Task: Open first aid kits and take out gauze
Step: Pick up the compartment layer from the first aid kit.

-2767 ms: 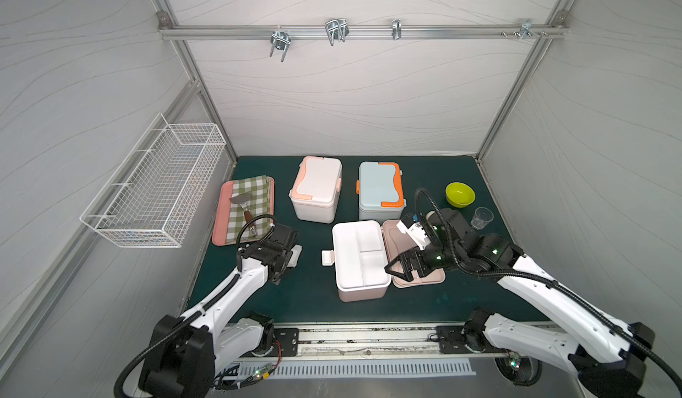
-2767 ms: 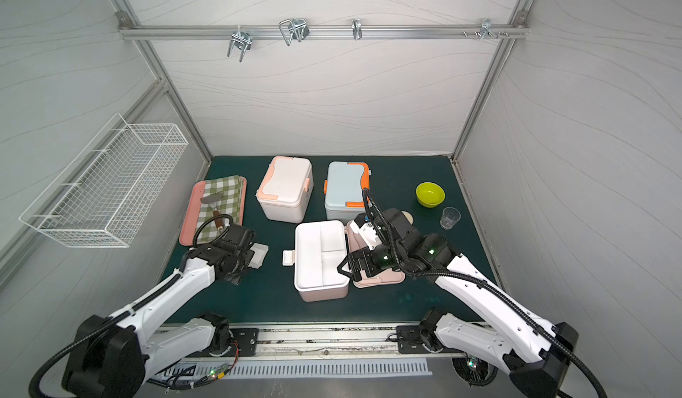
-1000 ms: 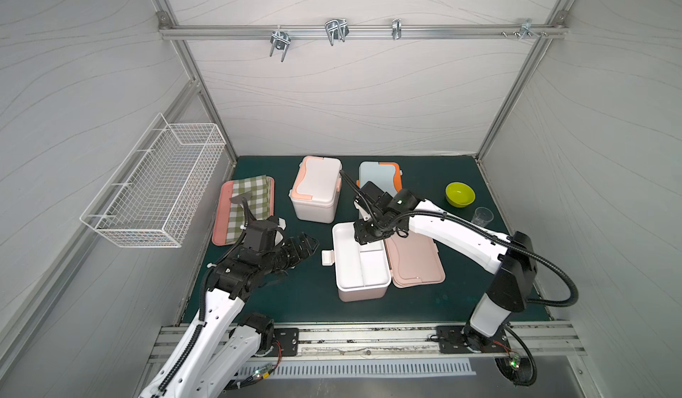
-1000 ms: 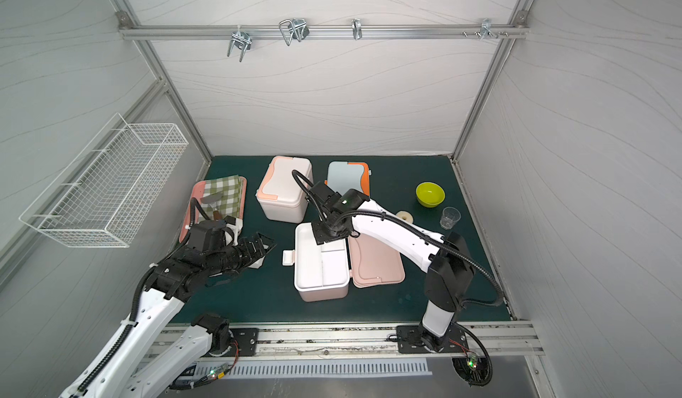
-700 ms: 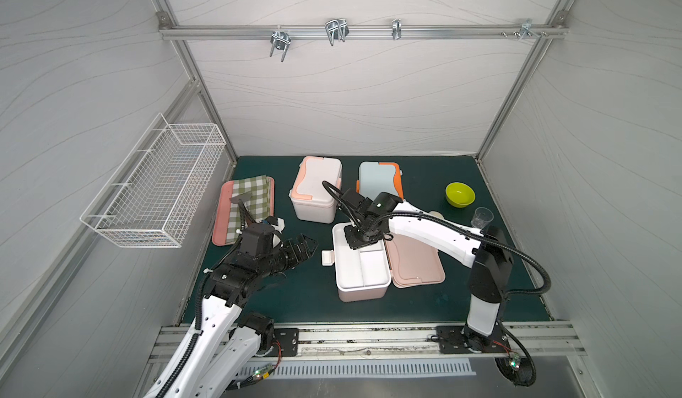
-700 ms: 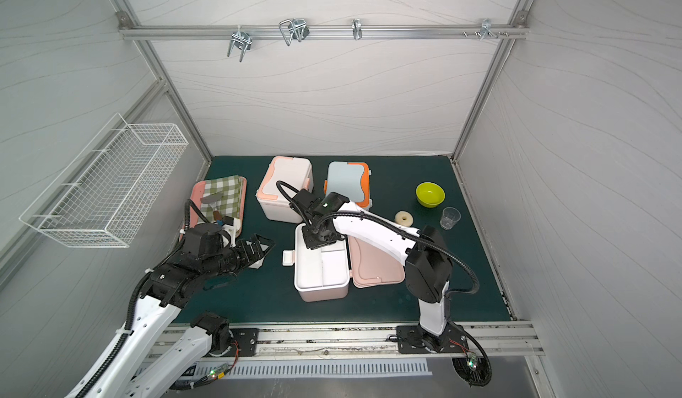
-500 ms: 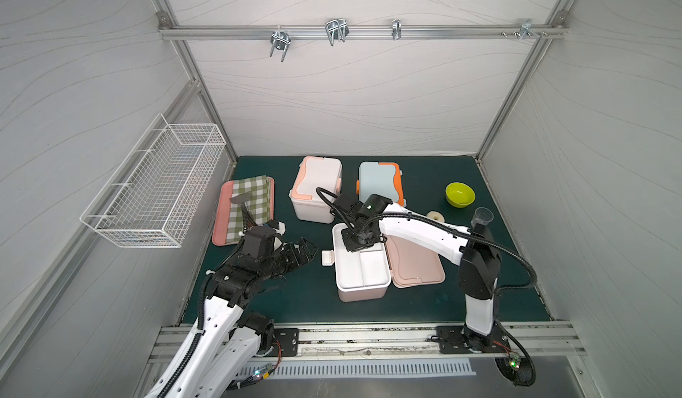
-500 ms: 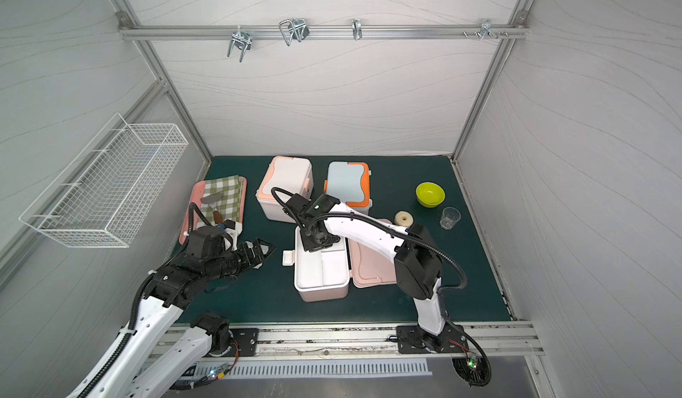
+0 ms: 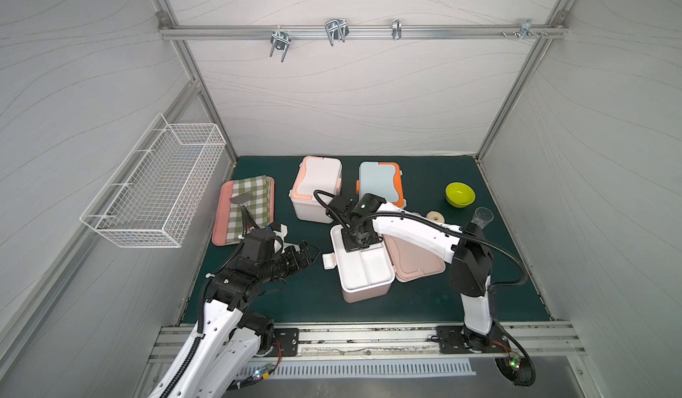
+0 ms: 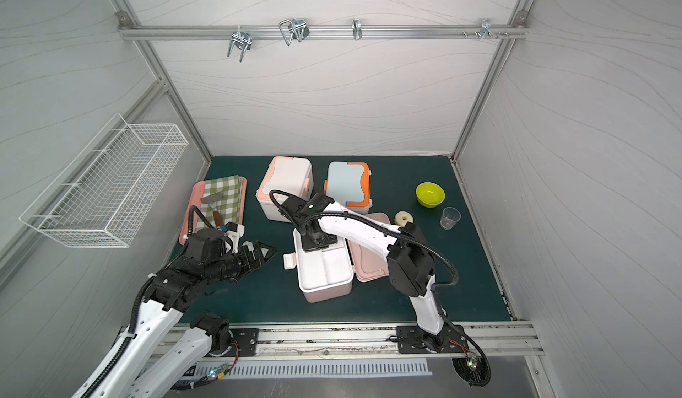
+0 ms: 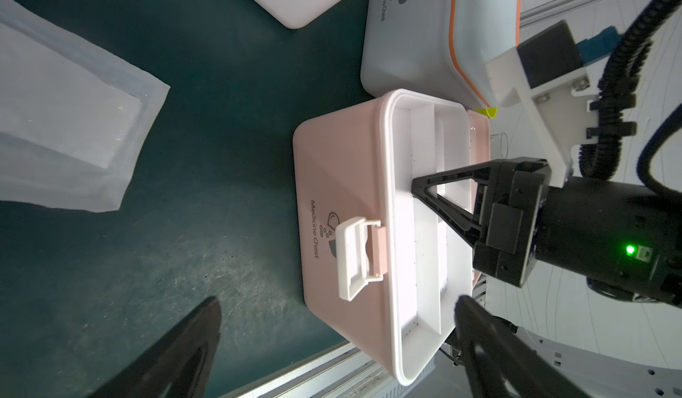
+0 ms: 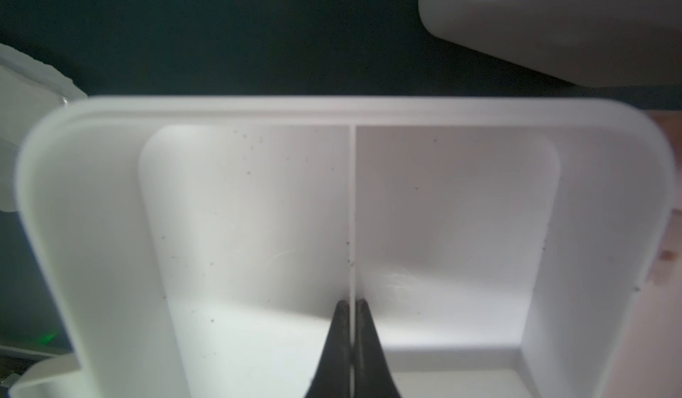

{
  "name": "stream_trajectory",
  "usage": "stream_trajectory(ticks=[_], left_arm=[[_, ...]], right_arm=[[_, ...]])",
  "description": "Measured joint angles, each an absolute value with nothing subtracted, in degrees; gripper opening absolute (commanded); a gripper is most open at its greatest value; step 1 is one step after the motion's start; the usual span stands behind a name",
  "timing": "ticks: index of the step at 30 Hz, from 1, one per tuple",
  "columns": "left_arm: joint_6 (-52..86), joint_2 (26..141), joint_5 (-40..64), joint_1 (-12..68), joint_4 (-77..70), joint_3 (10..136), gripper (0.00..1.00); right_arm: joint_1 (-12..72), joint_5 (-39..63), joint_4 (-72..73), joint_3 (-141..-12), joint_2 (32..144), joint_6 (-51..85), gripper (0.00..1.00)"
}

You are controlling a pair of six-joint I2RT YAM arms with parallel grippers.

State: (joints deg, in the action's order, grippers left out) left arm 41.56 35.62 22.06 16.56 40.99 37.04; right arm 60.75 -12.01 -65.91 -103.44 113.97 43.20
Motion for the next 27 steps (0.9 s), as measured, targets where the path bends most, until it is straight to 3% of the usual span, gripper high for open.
stream_trajectory(ticks=[27], left_arm=[[41.78, 29.95, 22.44, 16.56, 44.07, 35.92, 0.99]], right_arm=[[63.42, -19.55, -67.96, -106.61, 112.14, 46.41, 0.00]])
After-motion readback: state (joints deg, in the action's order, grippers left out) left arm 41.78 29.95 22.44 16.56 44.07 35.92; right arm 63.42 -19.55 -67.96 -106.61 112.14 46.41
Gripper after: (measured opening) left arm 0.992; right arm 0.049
